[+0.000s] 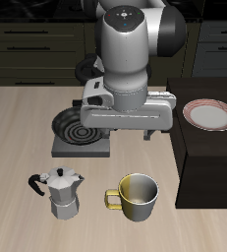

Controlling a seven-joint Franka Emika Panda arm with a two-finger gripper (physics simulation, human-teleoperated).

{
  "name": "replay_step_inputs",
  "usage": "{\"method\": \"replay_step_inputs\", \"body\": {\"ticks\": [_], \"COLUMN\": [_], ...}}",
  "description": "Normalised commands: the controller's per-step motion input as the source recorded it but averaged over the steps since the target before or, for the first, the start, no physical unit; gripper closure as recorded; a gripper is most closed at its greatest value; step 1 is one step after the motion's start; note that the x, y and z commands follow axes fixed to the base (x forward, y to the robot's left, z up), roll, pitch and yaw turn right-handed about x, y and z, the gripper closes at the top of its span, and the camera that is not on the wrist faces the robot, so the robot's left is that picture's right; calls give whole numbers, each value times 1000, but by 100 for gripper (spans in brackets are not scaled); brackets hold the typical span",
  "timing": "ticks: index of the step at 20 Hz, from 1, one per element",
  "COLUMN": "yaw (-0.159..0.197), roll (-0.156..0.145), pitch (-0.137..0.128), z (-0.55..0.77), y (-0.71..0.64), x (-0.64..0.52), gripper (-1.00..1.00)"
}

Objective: Place the mug on the plate

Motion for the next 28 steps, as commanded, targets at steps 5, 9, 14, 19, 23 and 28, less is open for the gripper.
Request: {"method": "replay_step_inputs", "body": {"ticks": [5, 9, 14, 19, 23, 28], "yaw": [-16, -1, -8, -17, -10, -40], "roll": [-26, -26, -9, 0, 17, -13], "pitch": [3, 11, 2, 7, -22, 8], "z": [-182, -185, -232, -294, -276, -361], "y": [-163, -107, -15, 92, 91, -79], "x": [23, 46, 13, 25, 26, 54], "gripper": [-100, -100, -100, -100, -100, -100]}}
